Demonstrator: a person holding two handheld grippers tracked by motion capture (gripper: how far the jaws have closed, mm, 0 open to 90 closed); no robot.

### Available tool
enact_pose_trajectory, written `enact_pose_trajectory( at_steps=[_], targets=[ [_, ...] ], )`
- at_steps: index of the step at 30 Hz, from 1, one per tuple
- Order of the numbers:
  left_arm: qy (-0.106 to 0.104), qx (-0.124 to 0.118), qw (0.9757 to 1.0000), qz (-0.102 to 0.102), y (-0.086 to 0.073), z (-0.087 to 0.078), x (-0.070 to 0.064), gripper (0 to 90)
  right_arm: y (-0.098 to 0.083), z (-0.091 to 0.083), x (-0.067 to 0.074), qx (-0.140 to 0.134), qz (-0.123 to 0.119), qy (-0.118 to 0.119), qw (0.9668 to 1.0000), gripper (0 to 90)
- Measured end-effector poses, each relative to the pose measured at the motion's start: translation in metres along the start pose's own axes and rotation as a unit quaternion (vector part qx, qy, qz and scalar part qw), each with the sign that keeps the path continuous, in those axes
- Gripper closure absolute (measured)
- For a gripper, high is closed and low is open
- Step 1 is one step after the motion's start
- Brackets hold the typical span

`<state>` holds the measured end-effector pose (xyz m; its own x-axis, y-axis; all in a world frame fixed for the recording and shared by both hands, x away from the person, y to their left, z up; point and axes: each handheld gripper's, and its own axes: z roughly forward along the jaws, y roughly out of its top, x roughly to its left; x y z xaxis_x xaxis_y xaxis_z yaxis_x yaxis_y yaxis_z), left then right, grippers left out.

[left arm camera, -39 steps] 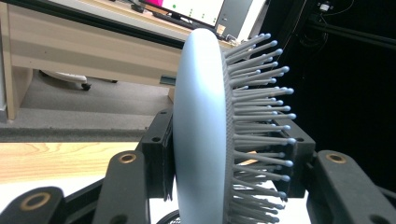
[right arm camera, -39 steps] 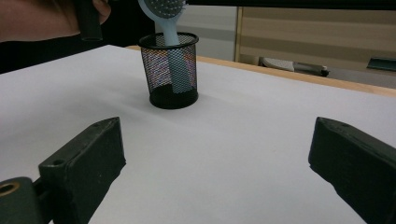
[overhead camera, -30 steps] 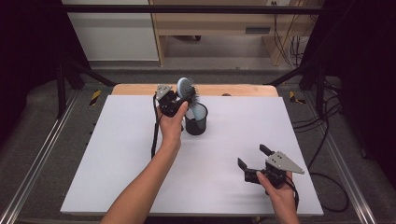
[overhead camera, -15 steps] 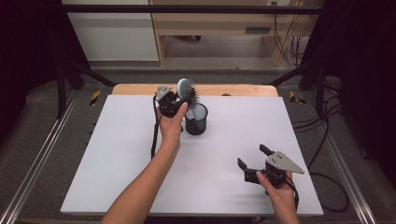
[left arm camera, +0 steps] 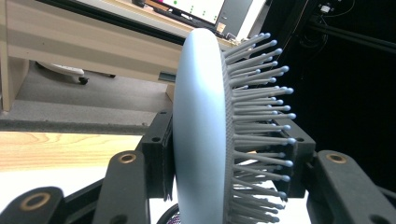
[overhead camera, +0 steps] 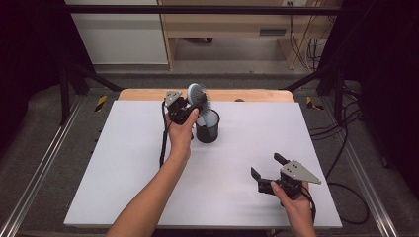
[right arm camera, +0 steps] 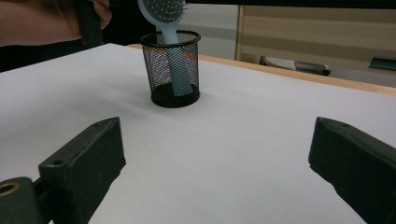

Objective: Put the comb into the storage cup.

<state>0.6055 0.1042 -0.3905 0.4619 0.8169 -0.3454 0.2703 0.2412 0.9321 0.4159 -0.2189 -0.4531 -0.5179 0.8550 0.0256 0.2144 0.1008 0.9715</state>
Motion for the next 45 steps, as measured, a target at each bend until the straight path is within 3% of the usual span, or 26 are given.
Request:
enact_pose_trajectory(
  at_steps=[12, 26, 45],
  targets=[
    [-0.001, 0.004, 1.0, -0.009, 0.0, -0.002, 0.006, 48.4, 0.0, 0.001, 0.0, 0.001, -0.001, 0.0, 1.0, 3.7],
    [0.001, 0.007, 0.9994, -0.034, 0.001, -0.006, 0.016, 47.4, 0.0, 0.002, 0.001, 0.003, 0.001, 0.003, 1.0, 3.7],
    [0.0, 0.013, 0.9989, -0.045, 0.0, -0.009, 0.03, 44.8, -0.001, 0.003, 0.001, 0.004, -0.001, 0.005, 1.0, 3.7]
  ],
)
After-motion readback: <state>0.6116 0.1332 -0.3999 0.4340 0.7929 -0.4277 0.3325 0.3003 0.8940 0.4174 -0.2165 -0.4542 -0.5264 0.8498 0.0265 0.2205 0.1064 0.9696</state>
